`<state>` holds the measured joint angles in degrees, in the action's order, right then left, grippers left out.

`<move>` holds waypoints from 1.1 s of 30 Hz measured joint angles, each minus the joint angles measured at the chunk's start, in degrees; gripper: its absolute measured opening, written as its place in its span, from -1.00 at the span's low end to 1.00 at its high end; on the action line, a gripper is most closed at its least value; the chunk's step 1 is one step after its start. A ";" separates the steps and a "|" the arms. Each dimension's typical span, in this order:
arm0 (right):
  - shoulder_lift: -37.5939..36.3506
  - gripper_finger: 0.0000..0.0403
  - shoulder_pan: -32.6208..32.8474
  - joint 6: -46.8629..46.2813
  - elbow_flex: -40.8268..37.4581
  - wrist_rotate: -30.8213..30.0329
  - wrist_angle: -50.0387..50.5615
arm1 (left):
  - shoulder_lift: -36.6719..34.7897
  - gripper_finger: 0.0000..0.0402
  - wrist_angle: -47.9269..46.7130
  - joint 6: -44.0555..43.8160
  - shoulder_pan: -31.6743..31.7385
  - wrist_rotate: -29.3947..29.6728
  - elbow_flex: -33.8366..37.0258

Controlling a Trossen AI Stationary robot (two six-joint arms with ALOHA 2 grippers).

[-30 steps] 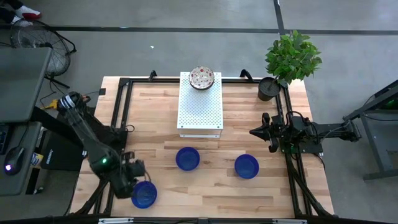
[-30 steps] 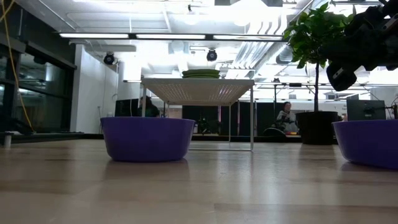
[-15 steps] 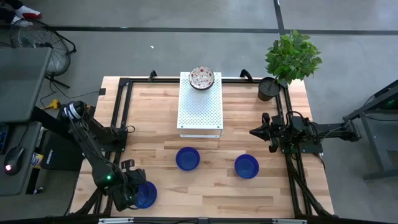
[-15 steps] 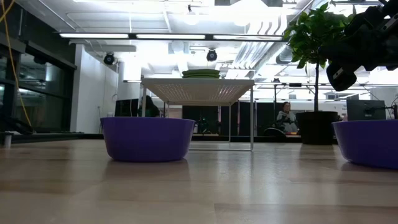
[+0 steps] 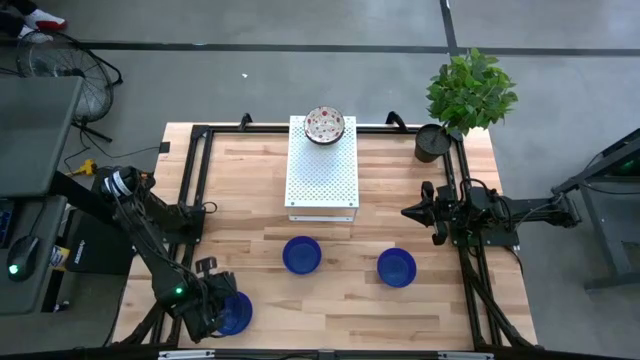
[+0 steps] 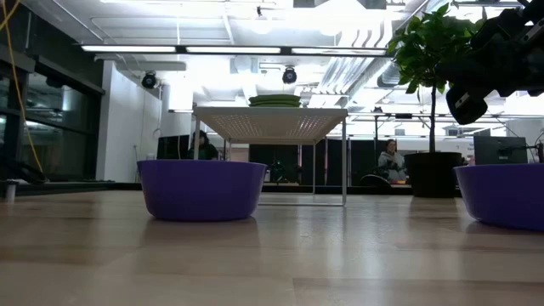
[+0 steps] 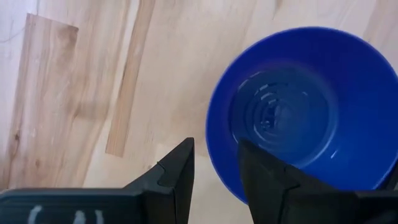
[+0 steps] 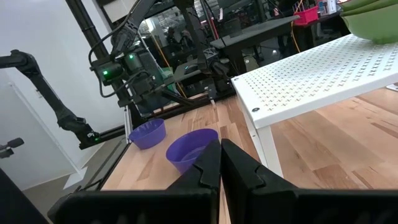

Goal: Pick & Place Mini bowls
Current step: Put the bottom left violet bowl on the shelf

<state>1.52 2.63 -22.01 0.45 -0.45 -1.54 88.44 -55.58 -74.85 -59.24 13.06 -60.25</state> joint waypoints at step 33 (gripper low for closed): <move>0.02 -1.00 0.00 0.01 0.02 0.00 0.00 | -0.20 -0.95 12.01 -3.66 1.16 -3.32 8.52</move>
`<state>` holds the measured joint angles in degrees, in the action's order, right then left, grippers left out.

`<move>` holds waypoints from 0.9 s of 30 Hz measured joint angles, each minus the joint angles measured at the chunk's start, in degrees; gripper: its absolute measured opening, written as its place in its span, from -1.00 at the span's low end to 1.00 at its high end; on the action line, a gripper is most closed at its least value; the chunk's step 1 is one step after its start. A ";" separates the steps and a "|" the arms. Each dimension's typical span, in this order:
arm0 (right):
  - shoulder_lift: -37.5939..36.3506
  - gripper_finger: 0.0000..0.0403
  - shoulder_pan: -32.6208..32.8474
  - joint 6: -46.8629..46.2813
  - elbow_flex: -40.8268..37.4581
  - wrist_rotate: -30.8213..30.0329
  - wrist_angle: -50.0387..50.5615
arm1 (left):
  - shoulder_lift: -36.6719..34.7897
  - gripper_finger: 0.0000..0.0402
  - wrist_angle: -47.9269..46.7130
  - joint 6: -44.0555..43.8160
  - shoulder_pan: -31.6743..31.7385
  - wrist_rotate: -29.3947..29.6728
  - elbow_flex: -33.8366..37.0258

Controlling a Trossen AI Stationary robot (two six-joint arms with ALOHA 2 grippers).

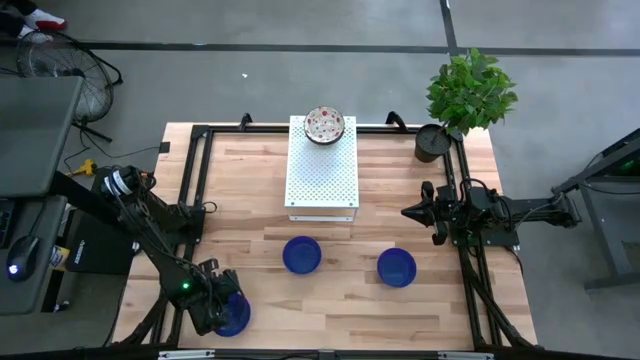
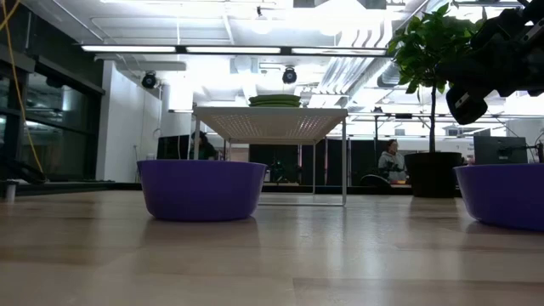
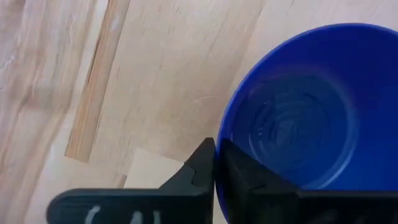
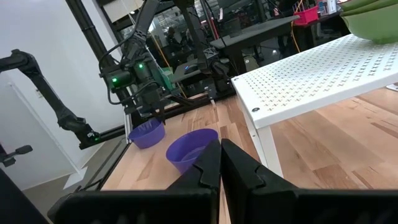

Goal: Pick & Place Mini bowls
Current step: Put the bottom left violet bowl on the shelf

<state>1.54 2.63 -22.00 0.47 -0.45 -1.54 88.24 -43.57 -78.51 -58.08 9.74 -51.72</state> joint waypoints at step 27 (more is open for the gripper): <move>0.00 -1.00 0.00 -0.01 -0.01 -0.01 0.00 | -12.87 -1.00 -14.21 4.01 20.42 -0.61 -10.57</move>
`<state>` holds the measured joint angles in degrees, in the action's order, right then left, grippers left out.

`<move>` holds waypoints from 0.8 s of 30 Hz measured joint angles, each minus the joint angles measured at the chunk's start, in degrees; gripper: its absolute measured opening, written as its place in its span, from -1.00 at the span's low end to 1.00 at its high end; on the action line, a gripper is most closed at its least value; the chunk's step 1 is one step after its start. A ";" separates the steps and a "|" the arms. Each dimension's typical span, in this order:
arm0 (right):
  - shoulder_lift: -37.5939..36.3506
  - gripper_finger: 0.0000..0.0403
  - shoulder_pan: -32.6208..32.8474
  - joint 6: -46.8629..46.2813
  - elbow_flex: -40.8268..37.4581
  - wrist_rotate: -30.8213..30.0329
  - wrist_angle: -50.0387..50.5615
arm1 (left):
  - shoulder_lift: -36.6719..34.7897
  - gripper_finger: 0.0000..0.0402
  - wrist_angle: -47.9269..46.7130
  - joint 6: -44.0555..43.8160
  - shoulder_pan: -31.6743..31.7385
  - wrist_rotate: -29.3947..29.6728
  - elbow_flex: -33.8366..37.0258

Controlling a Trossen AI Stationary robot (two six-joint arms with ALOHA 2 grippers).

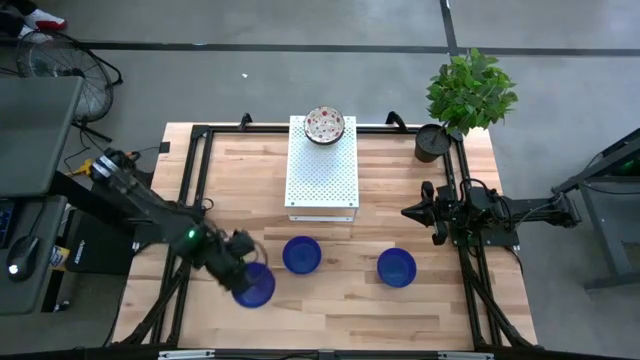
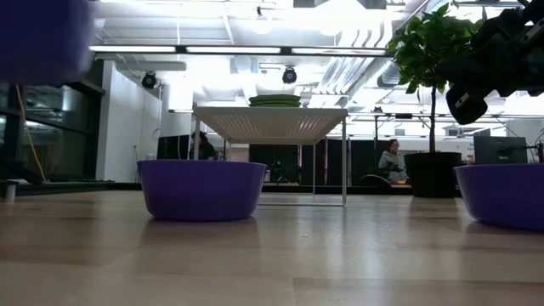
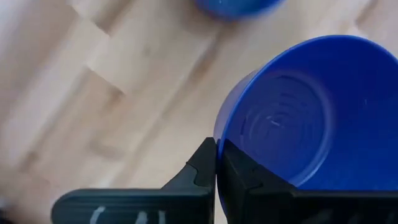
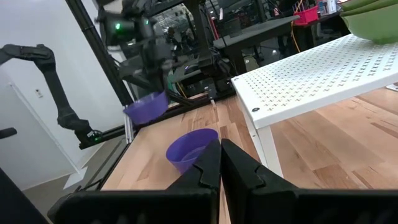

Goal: Pick & Place Mini bowls
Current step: Put the bottom left violet bowl on the shelf

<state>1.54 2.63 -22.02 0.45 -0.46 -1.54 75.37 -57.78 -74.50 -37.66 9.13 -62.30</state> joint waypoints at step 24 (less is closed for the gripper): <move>0.00 -1.00 -0.01 0.01 0.00 0.00 0.00 | 1.86 -1.00 2.66 36.83 42.59 -2.09 -15.61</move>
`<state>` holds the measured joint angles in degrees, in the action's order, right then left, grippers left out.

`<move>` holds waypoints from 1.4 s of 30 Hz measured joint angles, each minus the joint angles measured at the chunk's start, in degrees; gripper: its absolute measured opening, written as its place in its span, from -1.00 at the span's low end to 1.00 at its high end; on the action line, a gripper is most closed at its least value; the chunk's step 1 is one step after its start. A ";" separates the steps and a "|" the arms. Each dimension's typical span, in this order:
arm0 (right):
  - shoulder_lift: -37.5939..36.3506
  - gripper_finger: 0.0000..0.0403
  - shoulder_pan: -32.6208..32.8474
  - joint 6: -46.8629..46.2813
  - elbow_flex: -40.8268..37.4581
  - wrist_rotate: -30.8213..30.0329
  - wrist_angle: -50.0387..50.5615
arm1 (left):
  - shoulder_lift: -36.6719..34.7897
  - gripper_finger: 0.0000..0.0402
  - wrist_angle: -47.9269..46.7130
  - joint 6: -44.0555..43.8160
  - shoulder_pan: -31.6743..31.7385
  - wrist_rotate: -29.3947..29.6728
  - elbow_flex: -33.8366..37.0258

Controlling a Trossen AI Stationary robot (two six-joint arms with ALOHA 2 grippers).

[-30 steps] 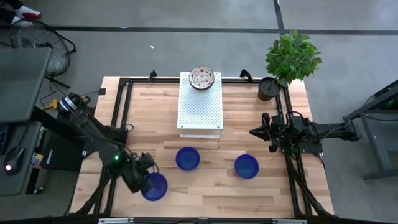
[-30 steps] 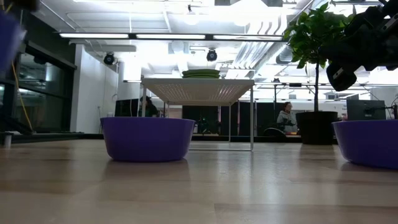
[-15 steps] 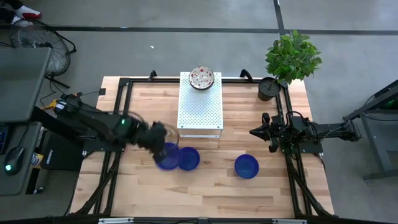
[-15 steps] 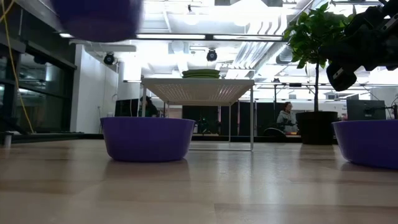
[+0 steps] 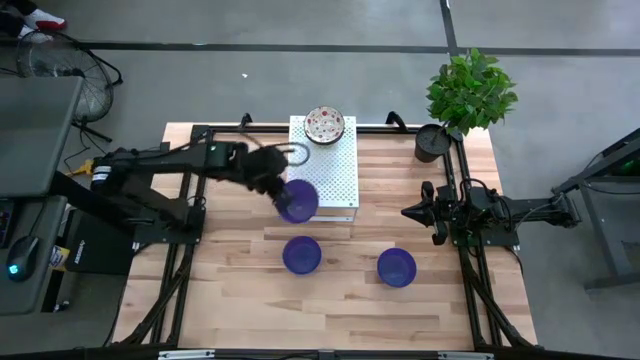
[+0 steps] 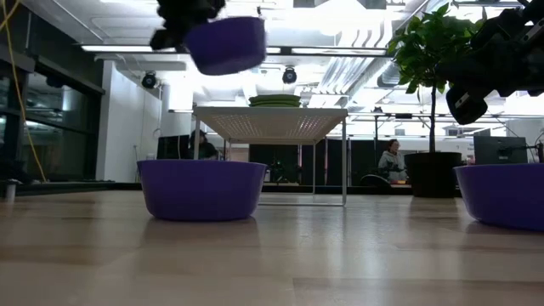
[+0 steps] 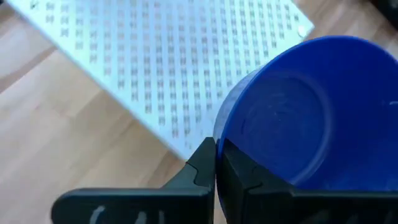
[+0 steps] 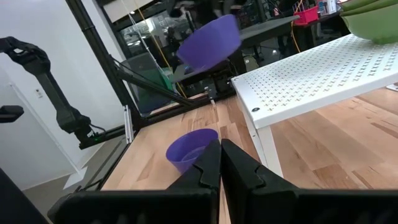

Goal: Pick & Place Mini bowls
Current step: Put the bottom left violet bowl on the shelf

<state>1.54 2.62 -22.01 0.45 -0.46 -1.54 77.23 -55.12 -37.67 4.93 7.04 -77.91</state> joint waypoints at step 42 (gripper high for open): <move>0.33 -1.00 -0.01 -0.01 0.02 -0.01 0.00 | 24.29 -1.00 -11.88 16.41 14.23 -4.77 -25.49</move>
<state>1.87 2.62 -22.02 0.47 -0.47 -1.54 101.52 -67.01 -21.26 19.16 2.27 -103.39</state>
